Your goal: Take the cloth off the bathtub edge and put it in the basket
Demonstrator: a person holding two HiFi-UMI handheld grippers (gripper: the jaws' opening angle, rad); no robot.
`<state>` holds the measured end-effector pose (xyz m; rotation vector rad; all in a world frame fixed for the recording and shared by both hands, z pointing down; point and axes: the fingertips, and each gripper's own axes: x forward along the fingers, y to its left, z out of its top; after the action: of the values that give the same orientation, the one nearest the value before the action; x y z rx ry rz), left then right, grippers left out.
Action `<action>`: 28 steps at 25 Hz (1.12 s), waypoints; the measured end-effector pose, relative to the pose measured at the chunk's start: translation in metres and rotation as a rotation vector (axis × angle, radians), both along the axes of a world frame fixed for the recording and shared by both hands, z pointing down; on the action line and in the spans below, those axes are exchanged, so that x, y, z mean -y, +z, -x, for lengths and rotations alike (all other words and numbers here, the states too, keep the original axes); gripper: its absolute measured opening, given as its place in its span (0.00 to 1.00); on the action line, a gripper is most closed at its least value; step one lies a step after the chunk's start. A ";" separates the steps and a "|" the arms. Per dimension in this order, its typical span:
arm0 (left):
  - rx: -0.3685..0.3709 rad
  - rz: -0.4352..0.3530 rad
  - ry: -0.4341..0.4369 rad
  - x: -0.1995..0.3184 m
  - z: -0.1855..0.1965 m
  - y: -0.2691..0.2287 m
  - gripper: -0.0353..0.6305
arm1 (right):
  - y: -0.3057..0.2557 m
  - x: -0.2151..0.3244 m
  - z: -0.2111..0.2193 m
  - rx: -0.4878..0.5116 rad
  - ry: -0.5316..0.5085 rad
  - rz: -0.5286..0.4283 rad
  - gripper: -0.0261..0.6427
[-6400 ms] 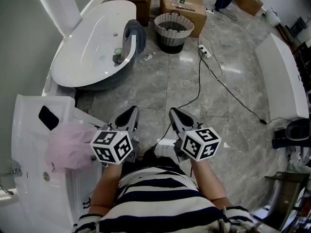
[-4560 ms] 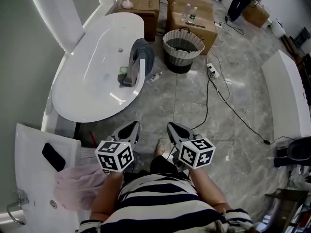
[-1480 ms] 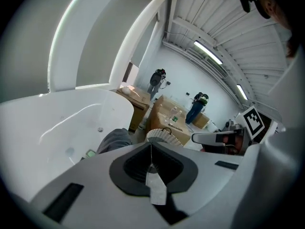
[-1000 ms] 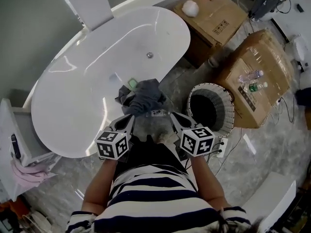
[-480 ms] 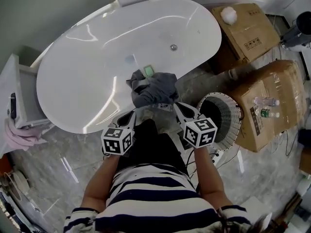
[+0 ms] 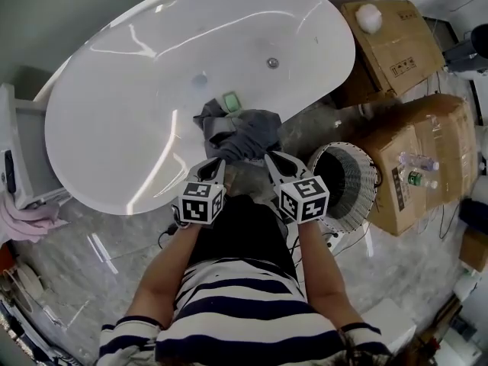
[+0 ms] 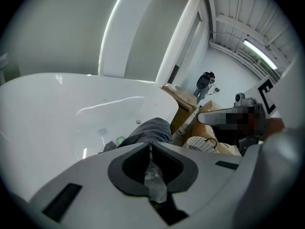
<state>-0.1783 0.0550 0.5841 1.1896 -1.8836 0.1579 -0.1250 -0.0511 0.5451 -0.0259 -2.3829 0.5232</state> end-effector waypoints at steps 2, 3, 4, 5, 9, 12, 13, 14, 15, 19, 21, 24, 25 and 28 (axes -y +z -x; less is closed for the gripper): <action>-0.008 0.008 0.012 0.005 0.006 0.008 0.09 | 0.009 -0.002 0.008 -0.018 -0.016 -0.013 0.08; -0.015 0.014 0.021 0.006 0.009 0.012 0.09 | 0.014 -0.002 0.012 -0.025 -0.020 -0.015 0.08; -0.021 0.021 0.033 0.006 0.012 0.016 0.09 | 0.018 -0.002 0.017 -0.032 -0.022 -0.016 0.08; -0.027 0.026 0.044 0.007 0.014 0.020 0.09 | 0.022 -0.001 0.021 -0.039 -0.022 -0.017 0.08; -0.038 0.049 0.061 0.009 0.028 0.033 0.09 | 0.040 0.004 0.037 -0.091 -0.031 -0.045 0.09; -0.043 0.070 0.055 0.004 0.034 0.043 0.15 | 0.055 0.001 0.044 -0.152 -0.088 -0.058 0.24; -0.052 0.077 0.050 0.002 0.034 0.046 0.19 | 0.060 0.002 0.046 -0.173 -0.106 -0.064 0.26; -0.063 0.084 0.046 0.001 0.033 0.050 0.20 | 0.065 0.004 0.047 -0.191 -0.118 -0.073 0.28; -0.072 0.091 0.042 0.000 0.033 0.053 0.21 | 0.069 0.007 0.048 -0.207 -0.127 -0.083 0.31; -0.099 0.104 0.022 -0.002 0.036 0.057 0.22 | 0.084 0.023 0.057 -0.262 -0.136 -0.107 0.40; -0.101 0.107 0.022 -0.002 0.038 0.059 0.22 | 0.090 0.031 0.063 -0.285 -0.136 -0.113 0.44; -0.085 0.112 0.045 0.001 0.041 0.060 0.24 | 0.095 0.043 0.072 -0.308 -0.126 -0.128 0.48; -0.084 0.112 0.047 0.002 0.042 0.060 0.24 | 0.097 0.047 0.075 -0.313 -0.120 -0.137 0.49; -0.097 0.106 0.028 0.001 0.045 0.061 0.24 | 0.103 0.059 0.081 -0.342 -0.105 -0.145 0.52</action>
<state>-0.2234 0.0538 0.6450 1.1319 -1.7530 0.2089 -0.2061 -0.1101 0.6480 0.0033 -2.0651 0.2781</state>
